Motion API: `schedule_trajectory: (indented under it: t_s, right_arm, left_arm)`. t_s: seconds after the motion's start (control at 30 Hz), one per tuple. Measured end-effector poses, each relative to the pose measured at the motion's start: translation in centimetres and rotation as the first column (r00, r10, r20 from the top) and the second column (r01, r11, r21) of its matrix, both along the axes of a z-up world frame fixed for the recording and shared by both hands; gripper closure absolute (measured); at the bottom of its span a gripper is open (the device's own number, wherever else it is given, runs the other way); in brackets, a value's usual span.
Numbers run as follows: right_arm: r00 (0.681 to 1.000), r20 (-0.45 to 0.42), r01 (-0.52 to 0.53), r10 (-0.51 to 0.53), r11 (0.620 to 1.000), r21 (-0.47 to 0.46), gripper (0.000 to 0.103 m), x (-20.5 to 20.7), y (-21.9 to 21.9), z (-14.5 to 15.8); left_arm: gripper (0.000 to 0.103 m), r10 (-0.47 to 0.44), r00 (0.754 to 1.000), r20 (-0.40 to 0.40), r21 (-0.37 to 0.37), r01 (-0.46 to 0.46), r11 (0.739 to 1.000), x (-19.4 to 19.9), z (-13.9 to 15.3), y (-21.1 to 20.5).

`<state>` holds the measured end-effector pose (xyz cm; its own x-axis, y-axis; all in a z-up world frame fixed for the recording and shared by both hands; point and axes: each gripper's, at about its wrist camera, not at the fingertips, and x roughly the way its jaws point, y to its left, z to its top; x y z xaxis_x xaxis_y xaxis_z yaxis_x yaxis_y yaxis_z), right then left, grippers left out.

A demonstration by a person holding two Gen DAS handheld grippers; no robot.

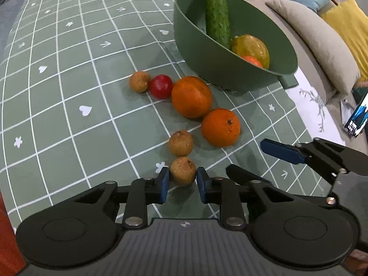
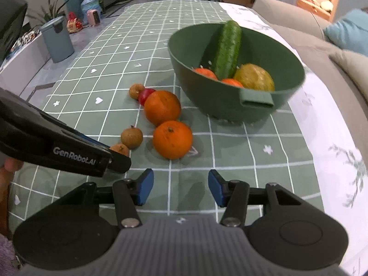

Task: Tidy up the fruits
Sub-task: 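Close the left tool on a small brown fruit while the right tool grasps a tangerine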

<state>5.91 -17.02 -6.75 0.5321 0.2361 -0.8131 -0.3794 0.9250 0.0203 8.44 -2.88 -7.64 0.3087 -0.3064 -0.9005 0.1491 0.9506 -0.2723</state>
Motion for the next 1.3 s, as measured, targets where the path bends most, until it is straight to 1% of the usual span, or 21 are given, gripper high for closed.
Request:
schedule_trajectory:
  t_s: [0.17, 0.37, 0.47, 0.53, 0.63, 0.77, 1.0, 1.3]
  right_arm:
    - [0.999, 0.030, -0.031, 0.031, 0.999, -0.024, 0.053, 1.1, 1.0, 0.1]
    - [0.998, 0.026, -0.058, 0.059, 0.998, -0.029, 0.053, 2.6, 2.1, -0.5]
    - [0.998, 0.023, -0.063, 0.064, 0.997, -0.037, 0.056, 3.0, 2.5, -0.8]
    - [0.998, 0.025, -0.059, 0.060, 0.997, -0.044, 0.061, 3.2, 2.6, -0.8]
    - [0.998, 0.020, -0.053, 0.053, 0.998, -0.033, 0.061, 3.3, 2.6, -0.9]
    - [0.999, 0.012, -0.045, 0.046, 0.999, -0.028, 0.062, 3.1, 2.4, -0.8]
    - [0.999, -0.020, -0.025, 0.025, 1.000, -0.016, 0.063, 1.8, 1.6, 0.1]
    - [1.000, -0.012, 0.026, -0.025, 0.999, 0.020, 0.063, -0.3, -0.2, 2.8]
  left_arm:
    - [0.075, 0.015, 1.000, 0.014, 0.002, -0.015, 1.000, 0.0, 1.1, 0.9]
    - [0.075, 0.036, 0.999, 0.022, -0.012, -0.036, 0.999, 0.5, 1.8, 1.8]
    - [0.075, 0.038, 0.999, 0.023, -0.008, -0.038, 0.999, 0.6, 1.9, 1.9]
    - [0.075, 0.037, 0.999, 0.021, -0.009, -0.037, 0.999, 0.6, 1.8, 1.8]
    - [0.075, 0.039, 0.999, 0.017, -0.009, -0.039, 0.999, 0.7, 1.6, 1.7]
    - [0.075, 0.036, 0.999, 0.019, -0.014, -0.036, 0.999, 0.6, 1.9, 1.7]
    - [0.075, 0.036, 0.998, 0.048, -0.029, -0.035, 0.999, 0.0, 3.0, 1.8]
    - [0.075, 0.024, 0.995, 0.102, -0.050, -0.019, 0.999, -0.4, 5.6, 1.0]
